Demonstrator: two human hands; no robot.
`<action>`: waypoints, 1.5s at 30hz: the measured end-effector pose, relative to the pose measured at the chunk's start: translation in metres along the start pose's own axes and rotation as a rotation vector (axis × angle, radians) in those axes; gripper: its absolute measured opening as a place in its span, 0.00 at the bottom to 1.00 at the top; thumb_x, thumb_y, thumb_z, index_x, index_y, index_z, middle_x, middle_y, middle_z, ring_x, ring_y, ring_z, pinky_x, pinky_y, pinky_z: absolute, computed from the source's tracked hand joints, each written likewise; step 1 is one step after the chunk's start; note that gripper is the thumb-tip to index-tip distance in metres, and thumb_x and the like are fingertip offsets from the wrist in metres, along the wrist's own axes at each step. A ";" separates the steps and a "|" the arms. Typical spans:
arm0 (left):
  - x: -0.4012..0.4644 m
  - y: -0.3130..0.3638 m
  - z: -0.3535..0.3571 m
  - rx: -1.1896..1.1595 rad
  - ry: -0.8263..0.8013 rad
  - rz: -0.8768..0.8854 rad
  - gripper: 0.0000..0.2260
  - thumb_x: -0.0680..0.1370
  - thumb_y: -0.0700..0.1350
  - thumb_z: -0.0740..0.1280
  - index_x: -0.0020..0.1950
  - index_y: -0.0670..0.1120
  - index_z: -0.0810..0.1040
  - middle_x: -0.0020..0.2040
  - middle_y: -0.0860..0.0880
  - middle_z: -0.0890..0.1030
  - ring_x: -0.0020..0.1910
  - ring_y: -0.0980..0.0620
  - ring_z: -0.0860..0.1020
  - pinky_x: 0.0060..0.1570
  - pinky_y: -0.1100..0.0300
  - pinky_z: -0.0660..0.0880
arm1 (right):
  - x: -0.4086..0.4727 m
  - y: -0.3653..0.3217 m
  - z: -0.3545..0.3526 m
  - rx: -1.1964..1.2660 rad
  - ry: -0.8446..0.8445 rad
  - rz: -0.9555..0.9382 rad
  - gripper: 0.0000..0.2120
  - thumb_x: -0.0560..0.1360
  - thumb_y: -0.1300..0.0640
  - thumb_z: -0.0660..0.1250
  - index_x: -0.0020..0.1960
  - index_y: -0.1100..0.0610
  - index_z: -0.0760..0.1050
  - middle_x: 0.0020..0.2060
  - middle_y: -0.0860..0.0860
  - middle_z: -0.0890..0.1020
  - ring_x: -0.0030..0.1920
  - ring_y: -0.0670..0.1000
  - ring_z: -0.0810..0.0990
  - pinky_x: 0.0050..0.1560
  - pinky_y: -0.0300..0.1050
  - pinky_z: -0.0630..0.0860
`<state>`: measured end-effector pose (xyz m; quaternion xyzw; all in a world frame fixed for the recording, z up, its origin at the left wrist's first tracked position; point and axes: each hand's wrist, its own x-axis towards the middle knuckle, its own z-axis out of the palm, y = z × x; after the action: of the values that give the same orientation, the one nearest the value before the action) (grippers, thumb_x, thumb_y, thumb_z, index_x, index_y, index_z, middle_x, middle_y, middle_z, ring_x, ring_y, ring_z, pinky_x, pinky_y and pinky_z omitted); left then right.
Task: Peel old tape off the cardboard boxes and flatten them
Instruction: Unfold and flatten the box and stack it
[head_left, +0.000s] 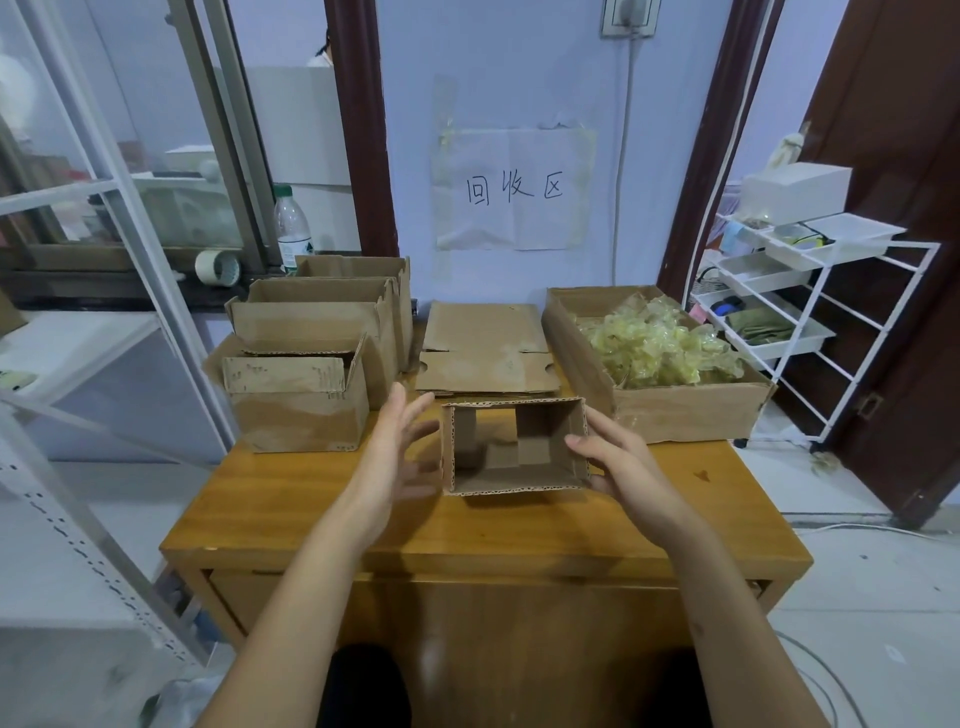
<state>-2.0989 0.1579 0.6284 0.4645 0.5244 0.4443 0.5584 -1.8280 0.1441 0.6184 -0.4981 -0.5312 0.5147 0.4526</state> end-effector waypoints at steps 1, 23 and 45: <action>0.003 0.001 0.001 -0.068 0.030 -0.063 0.38 0.72 0.77 0.52 0.79 0.63 0.67 0.79 0.50 0.68 0.77 0.33 0.67 0.68 0.33 0.72 | -0.002 -0.001 0.000 0.012 0.003 0.011 0.25 0.78 0.50 0.72 0.73 0.38 0.73 0.67 0.42 0.81 0.64 0.46 0.82 0.67 0.56 0.78; 0.001 -0.013 0.011 -0.176 -0.008 0.084 0.30 0.71 0.53 0.80 0.72 0.54 0.76 0.67 0.48 0.79 0.61 0.47 0.82 0.52 0.52 0.82 | 0.009 0.004 0.000 0.412 0.058 0.210 0.31 0.68 0.53 0.79 0.68 0.61 0.77 0.58 0.59 0.86 0.60 0.61 0.85 0.64 0.63 0.79; -0.010 -0.016 0.007 -0.018 -0.155 0.279 0.42 0.64 0.47 0.83 0.75 0.65 0.70 0.70 0.58 0.77 0.71 0.56 0.74 0.68 0.57 0.76 | -0.012 -0.003 0.007 0.108 0.044 -0.184 0.46 0.64 0.61 0.81 0.79 0.49 0.67 0.66 0.47 0.82 0.63 0.44 0.82 0.56 0.41 0.82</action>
<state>-2.0920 0.1454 0.6148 0.5606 0.4062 0.4851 0.5342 -1.8343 0.1320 0.6217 -0.4331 -0.5362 0.4877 0.5358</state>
